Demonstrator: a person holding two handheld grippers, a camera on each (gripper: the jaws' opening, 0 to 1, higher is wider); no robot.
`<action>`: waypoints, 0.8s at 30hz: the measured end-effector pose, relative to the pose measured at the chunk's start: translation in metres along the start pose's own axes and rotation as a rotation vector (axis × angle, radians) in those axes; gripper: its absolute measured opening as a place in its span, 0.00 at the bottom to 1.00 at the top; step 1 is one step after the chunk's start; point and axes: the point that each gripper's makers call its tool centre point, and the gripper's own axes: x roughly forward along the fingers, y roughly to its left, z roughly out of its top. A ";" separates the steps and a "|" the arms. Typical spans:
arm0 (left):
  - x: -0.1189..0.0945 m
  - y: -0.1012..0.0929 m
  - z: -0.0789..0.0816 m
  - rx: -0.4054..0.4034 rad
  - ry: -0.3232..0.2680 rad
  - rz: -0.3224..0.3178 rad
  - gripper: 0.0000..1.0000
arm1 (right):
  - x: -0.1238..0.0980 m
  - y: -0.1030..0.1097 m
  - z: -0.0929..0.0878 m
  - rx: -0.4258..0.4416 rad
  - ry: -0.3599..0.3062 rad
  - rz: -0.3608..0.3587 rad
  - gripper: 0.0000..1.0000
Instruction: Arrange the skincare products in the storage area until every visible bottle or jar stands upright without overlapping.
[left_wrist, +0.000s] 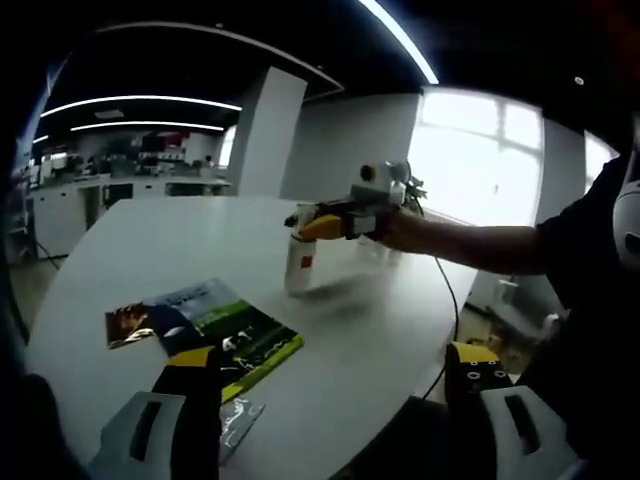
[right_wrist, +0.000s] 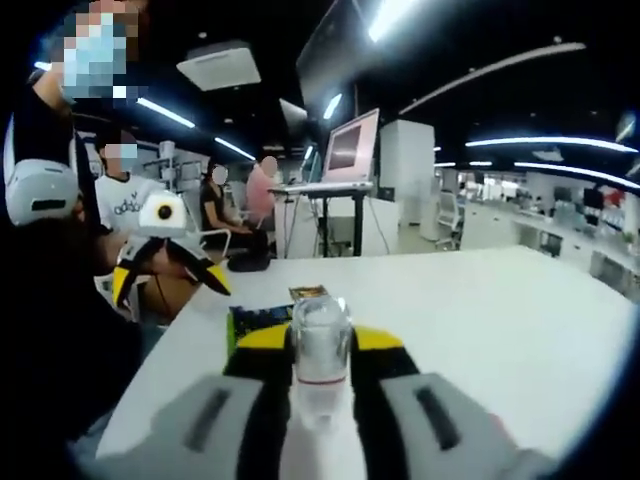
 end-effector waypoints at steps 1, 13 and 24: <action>0.000 0.000 0.000 0.000 0.001 0.001 0.94 | 0.000 0.000 0.000 0.003 0.000 0.001 0.22; 0.000 0.001 -0.001 -0.003 0.001 0.003 0.94 | -0.002 -0.009 -0.002 0.012 0.000 -0.038 0.35; 0.000 0.001 0.000 -0.005 -0.004 0.000 0.94 | 0.000 0.000 -0.004 -0.002 0.019 -0.050 0.37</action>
